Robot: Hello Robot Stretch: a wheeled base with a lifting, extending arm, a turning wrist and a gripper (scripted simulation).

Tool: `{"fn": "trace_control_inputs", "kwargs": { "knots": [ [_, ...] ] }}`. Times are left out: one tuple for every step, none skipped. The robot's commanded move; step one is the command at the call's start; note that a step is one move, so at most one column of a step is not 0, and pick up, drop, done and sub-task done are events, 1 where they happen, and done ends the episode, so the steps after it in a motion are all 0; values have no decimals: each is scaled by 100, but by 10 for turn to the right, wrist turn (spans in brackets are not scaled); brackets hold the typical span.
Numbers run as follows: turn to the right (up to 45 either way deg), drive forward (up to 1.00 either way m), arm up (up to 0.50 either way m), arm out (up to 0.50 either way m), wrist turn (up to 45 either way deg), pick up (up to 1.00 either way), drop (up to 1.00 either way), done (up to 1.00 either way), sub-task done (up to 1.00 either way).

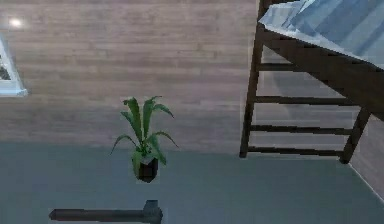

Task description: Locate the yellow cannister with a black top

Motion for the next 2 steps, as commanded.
{"fn": "trace_control_inputs", "kwargs": {
  "knots": [
    [60,0,0,0,0,0,0,0,0],
    [0,30,0,0,0,0,0,0,0]
  ]
}}
